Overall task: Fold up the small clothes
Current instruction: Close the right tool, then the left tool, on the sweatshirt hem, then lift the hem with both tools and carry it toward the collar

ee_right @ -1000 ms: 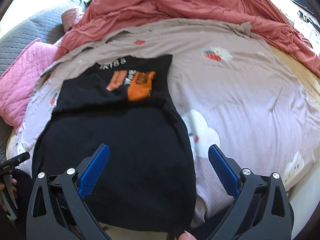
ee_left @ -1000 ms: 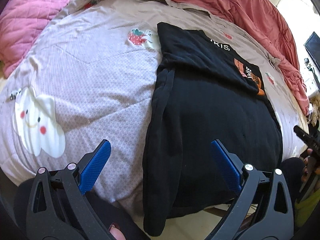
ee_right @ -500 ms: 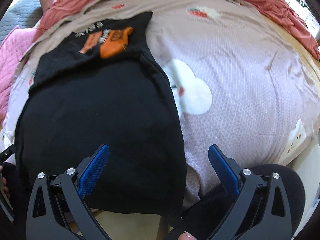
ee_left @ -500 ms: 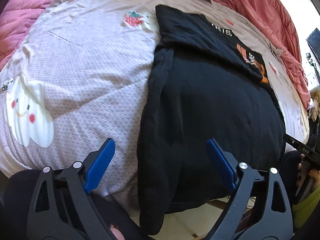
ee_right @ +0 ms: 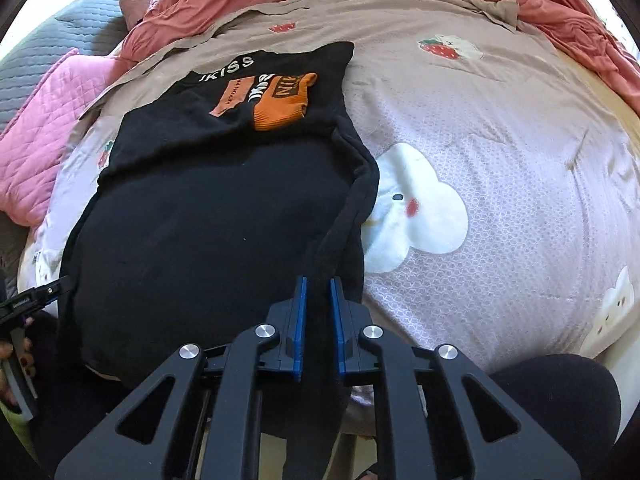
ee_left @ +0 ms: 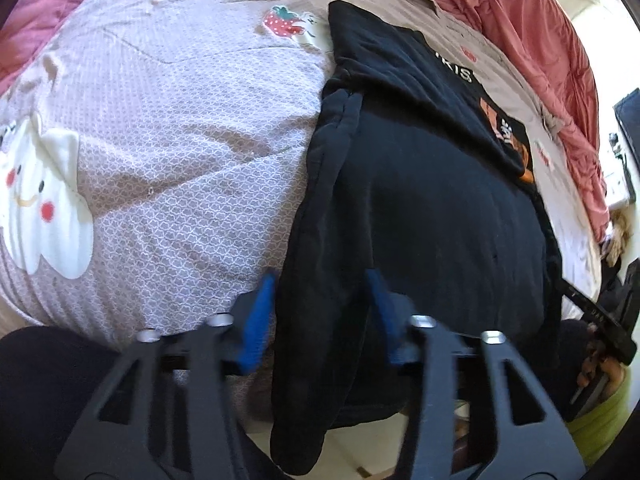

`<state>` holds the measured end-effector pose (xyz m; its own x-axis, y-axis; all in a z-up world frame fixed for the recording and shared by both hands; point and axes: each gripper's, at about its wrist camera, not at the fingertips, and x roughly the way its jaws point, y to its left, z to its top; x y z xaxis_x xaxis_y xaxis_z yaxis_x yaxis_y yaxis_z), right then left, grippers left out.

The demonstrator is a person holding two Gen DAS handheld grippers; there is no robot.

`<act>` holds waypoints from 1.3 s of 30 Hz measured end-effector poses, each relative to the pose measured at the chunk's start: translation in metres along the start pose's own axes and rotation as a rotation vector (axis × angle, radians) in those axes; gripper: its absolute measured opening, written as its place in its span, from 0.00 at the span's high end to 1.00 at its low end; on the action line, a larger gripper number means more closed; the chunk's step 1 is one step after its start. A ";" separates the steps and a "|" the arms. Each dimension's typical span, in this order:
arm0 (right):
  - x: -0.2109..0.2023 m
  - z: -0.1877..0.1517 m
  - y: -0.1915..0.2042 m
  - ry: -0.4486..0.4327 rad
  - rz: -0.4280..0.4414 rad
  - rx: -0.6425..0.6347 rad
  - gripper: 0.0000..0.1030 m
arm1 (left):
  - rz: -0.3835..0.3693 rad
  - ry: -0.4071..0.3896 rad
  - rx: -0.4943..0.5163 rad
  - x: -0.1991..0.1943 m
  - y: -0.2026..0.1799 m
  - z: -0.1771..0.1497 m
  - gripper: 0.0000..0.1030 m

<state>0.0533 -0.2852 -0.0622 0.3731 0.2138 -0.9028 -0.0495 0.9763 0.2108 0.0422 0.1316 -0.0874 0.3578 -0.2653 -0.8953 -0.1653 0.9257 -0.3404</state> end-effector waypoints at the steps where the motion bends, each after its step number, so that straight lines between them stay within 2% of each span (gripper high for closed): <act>1: 0.002 0.000 -0.003 0.010 -0.015 0.015 0.89 | -0.004 0.002 -0.007 0.000 0.001 0.000 0.76; 3: 0.005 0.000 -0.006 0.028 -0.028 0.034 0.84 | -0.007 0.008 -0.017 0.002 0.002 0.000 0.76; 4: 0.007 0.001 -0.008 0.039 -0.035 0.039 0.74 | -0.007 0.012 -0.018 0.003 0.002 0.000 0.76; 6: 0.012 -0.001 -0.008 0.067 -0.056 0.038 0.62 | -0.005 0.024 -0.023 0.006 0.003 0.001 0.73; 9: 0.020 -0.004 -0.010 0.103 -0.060 0.040 0.61 | -0.007 0.035 -0.020 0.010 0.001 0.002 0.72; 11: 0.022 -0.004 -0.012 0.111 -0.040 0.053 0.65 | 0.004 0.032 -0.001 0.010 -0.002 0.001 0.75; 13: 0.021 -0.004 -0.015 0.106 0.008 0.074 0.81 | 0.009 0.024 0.010 0.009 -0.004 0.001 0.87; 14: 0.018 -0.004 -0.017 0.093 0.037 0.085 0.85 | 0.002 0.016 0.007 0.007 -0.003 0.002 0.96; 15: 0.014 -0.003 -0.018 0.077 0.070 0.090 0.91 | -0.006 0.010 0.002 0.006 -0.003 0.002 0.96; 18: 0.002 -0.001 -0.017 0.021 0.123 0.086 0.91 | -0.033 -0.027 -0.004 -0.003 -0.002 0.002 0.98; 22: -0.015 0.006 -0.019 -0.069 0.173 0.083 0.91 | -0.089 -0.119 0.014 -0.024 -0.007 0.004 0.98; 27: -0.029 0.019 -0.023 -0.180 0.210 0.078 0.93 | -0.123 -0.181 0.017 -0.038 -0.007 0.013 0.98; 31: -0.034 0.036 -0.025 -0.246 0.221 0.069 0.93 | -0.165 -0.214 -0.020 -0.049 -0.003 0.030 0.98; 34: -0.036 0.054 -0.029 -0.279 0.242 0.095 0.93 | -0.164 -0.251 -0.025 -0.055 -0.008 0.045 0.98; 39: -0.041 0.095 -0.027 -0.347 0.220 0.098 0.93 | -0.135 -0.283 -0.048 -0.055 -0.015 0.077 0.98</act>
<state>0.1273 -0.3237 0.0048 0.6545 0.3760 -0.6560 -0.0802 0.8972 0.4342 0.0956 0.1529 -0.0108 0.6198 -0.2927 -0.7281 -0.1402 0.8716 -0.4697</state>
